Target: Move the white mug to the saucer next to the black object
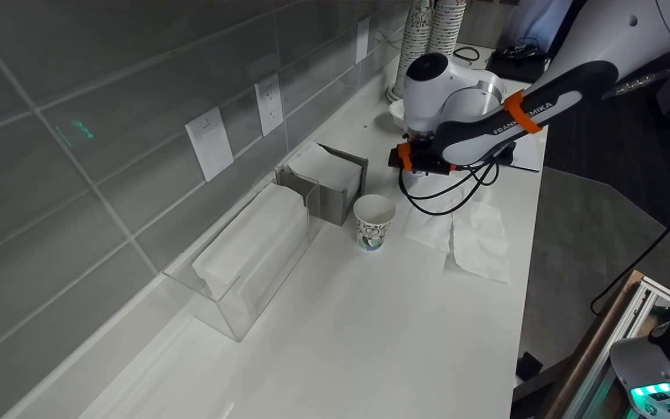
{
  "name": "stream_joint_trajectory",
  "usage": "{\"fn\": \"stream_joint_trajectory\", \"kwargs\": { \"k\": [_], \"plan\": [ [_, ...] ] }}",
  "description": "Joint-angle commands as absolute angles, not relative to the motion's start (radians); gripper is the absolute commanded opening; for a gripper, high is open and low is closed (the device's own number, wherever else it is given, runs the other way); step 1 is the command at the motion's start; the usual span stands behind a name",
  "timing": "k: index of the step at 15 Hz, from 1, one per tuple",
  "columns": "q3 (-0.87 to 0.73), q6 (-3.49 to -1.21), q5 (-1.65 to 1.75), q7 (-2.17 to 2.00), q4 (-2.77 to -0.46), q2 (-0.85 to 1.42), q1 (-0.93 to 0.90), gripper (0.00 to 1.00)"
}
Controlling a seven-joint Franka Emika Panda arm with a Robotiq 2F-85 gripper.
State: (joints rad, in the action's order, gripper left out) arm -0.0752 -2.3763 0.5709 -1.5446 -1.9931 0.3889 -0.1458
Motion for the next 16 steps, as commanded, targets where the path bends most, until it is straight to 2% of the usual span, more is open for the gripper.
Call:
{"fn": "stream_joint_trajectory", "kwargs": {
  "k": [1,2,3,6,16],
  "plan": [
    [-0.096,-2.396,0.568,-1.545,-1.966,0.414,-0.155,0.08],
    [-0.099,-2.394,0.571,-1.546,-1.967,0.410,-0.157,0.02],
    [-0.101,-2.388,0.573,-1.547,-1.969,0.402,-0.159,0.00],
    [-0.101,-2.367,0.568,-1.543,-1.983,0.363,-0.162,0.03],
    [-0.147,-2.270,0.574,-1.698,-2.000,0.206,-0.107,0.03]
  ]
}}
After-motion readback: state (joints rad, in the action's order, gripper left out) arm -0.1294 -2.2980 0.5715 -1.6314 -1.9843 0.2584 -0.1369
